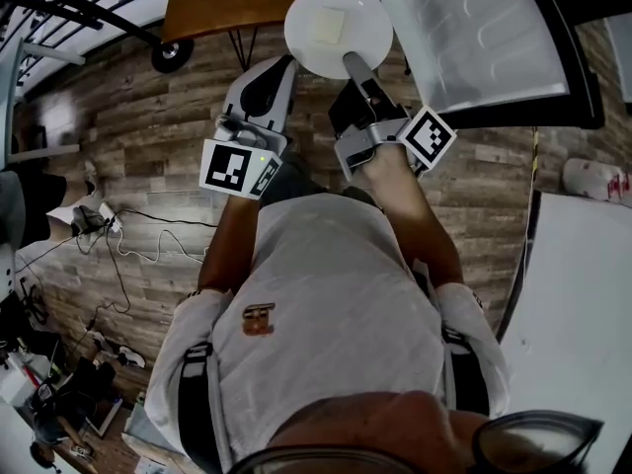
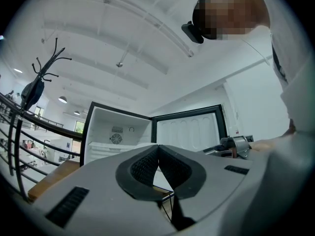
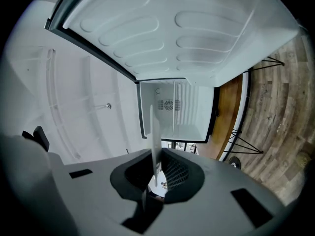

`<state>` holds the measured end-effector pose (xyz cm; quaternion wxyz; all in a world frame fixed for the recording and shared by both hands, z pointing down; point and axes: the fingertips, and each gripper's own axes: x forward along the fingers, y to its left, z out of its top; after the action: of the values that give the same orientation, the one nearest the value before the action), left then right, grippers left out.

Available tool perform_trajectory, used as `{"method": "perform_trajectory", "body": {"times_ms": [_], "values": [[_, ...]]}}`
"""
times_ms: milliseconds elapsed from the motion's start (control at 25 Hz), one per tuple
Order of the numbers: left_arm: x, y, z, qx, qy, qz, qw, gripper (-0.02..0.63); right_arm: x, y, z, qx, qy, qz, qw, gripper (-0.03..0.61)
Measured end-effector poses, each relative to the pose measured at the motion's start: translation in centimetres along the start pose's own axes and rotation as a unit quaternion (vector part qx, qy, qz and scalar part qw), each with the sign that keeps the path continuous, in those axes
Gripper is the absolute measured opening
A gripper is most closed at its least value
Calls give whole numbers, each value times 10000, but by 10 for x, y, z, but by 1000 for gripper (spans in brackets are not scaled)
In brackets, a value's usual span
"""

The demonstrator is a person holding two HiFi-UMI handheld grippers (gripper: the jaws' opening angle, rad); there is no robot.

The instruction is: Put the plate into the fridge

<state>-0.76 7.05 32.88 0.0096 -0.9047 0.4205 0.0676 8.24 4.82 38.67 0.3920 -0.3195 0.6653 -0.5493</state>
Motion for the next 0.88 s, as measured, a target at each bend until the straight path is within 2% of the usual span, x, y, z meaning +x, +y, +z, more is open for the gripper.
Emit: {"method": "perform_trajectory", "body": {"times_ms": [280, 520, 720, 880], "values": [[61, 83, 12, 145, 40, -203, 9997, 18, 100, -2, 30, -7, -266, -50, 9996, 51], [62, 91, 7, 170, -12, -403, 9990, 18, 105, -6, 36, -21, -567, -3, 9984, 51], [109, 158, -1, 99, -17, -535, 9985, 18, 185, -21, 68, -40, -819, -65, 9966, 51], [121, 179, 11, 96, -49, -711, 9974, 18, 214, -9, 78, -94, -1034, -50, 9946, 51]]}}
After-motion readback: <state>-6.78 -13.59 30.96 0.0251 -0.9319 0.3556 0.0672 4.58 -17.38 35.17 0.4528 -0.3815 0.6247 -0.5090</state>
